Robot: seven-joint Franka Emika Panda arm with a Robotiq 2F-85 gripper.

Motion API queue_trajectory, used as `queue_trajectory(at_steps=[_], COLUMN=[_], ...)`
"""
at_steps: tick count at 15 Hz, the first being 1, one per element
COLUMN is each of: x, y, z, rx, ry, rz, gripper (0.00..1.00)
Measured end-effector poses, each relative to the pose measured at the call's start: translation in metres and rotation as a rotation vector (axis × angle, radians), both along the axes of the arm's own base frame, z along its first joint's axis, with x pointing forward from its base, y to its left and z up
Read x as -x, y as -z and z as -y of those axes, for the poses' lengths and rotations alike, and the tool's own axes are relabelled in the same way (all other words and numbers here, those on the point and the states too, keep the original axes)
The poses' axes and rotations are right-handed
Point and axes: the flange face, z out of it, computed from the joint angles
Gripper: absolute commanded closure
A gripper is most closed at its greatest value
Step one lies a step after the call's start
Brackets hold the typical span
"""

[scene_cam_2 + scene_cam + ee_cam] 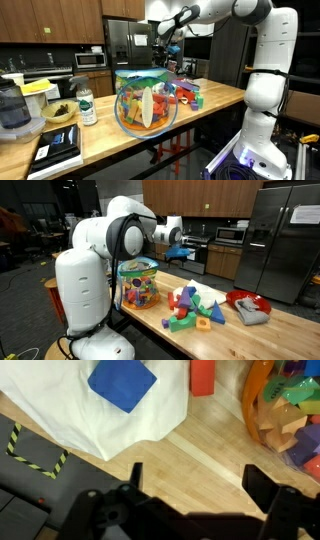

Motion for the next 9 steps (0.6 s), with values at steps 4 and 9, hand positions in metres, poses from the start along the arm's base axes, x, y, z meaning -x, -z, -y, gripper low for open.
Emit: queue_trajectory(at_steps=[4, 9], x=[0.019, 0.038], y=[-0.008, -0.005], z=[0.015, 0.031], rx=[0.000, 0.005], ry=[0.105, 0.191], rz=[0.004, -0.012], gripper=[0.00, 0.00])
